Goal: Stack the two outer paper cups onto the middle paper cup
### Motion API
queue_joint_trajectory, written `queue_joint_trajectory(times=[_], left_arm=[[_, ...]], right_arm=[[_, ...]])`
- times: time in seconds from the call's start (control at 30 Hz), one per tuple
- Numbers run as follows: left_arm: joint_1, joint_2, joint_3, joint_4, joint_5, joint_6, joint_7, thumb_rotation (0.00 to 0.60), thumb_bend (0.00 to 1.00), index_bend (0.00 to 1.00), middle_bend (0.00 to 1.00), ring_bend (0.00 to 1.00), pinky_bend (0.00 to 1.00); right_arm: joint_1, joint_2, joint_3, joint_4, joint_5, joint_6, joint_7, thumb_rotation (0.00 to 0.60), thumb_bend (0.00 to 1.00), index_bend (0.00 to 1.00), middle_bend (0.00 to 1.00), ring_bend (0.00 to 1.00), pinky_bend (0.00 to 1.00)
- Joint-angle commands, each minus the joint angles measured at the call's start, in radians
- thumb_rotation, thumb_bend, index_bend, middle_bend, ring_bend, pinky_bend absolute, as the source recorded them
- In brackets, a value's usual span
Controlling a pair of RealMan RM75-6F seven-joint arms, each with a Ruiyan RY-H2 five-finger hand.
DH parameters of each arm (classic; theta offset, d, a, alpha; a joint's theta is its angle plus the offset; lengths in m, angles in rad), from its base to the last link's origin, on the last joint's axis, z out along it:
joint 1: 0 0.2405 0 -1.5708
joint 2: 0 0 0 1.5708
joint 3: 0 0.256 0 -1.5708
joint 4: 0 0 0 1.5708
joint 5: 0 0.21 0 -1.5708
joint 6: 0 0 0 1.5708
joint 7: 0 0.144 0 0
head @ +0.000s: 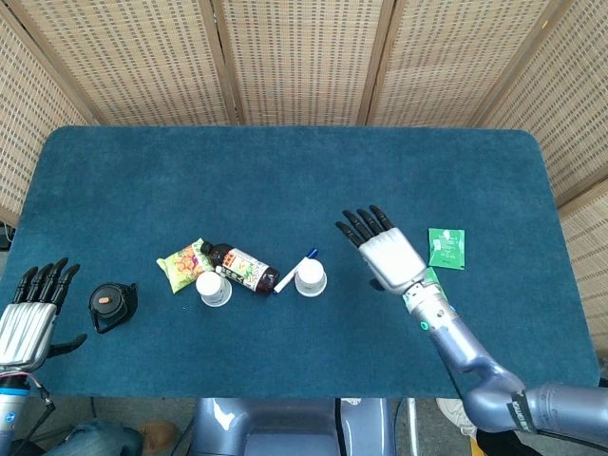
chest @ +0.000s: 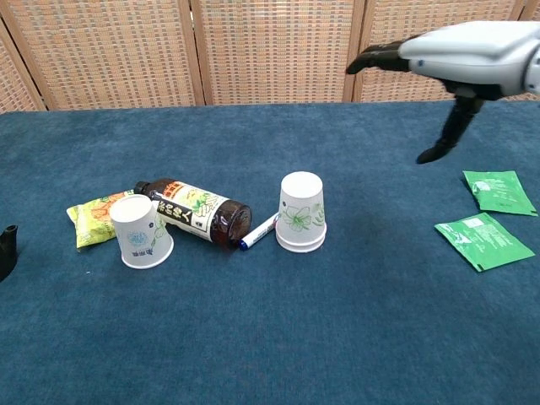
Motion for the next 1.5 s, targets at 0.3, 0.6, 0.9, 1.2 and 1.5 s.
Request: queue_joint_trajectory(times=[0.3, 0.6, 0.9, 1.2, 1.5], left_arm=[[-0.198, -0.005, -0.026, 0.132, 0.149, -0.183, -0.186, 0.600, 0.01, 0.03, 0.00, 0.02, 0.12], [-0.321, -0.083, -0.046, 0.165, 0.141, -0.314, -0.185, 0.600, 0.04, 0.22, 0.10, 0.15, 0.20], [-0.386, -0.198, -0.063, 0.242, 0.094, -0.366, -0.137, 0.600, 0.10, 0.33, 0.19, 0.23, 0.28], [-0.442, -0.268, -0.071, 0.302, 0.040, -0.440, -0.128, 0.600, 0.10, 0.33, 0.19, 0.23, 0.30], [-0.495, -0.331, -0.068, 0.371, 0.013, -0.488, -0.125, 0.600, 0.10, 0.35, 0.20, 0.24, 0.32]], right_arm=[[-0.436, 0.045, -0.233, 0.218, -0.339, 0.395, 0.364, 0.600, 0.00, 0.03, 0.00, 0.00, 0.00], [-0.513, 0.044, -0.207, 0.244, -0.410, 0.465, 0.416, 0.600, 0.00, 0.07, 0.01, 0.00, 0.00], [-0.531, 0.051, -0.177, 0.242, -0.449, 0.445, 0.445, 0.600, 0.00, 0.07, 0.02, 0.00, 0.00], [-0.547, 0.051, -0.152, 0.242, -0.466, 0.434, 0.452, 0.600, 0.00, 0.07, 0.02, 0.00, 0.00], [-0.560, 0.050, -0.125, 0.253, -0.474, 0.421, 0.467, 0.600, 0.00, 0.07, 0.02, 0.00, 0.00]])
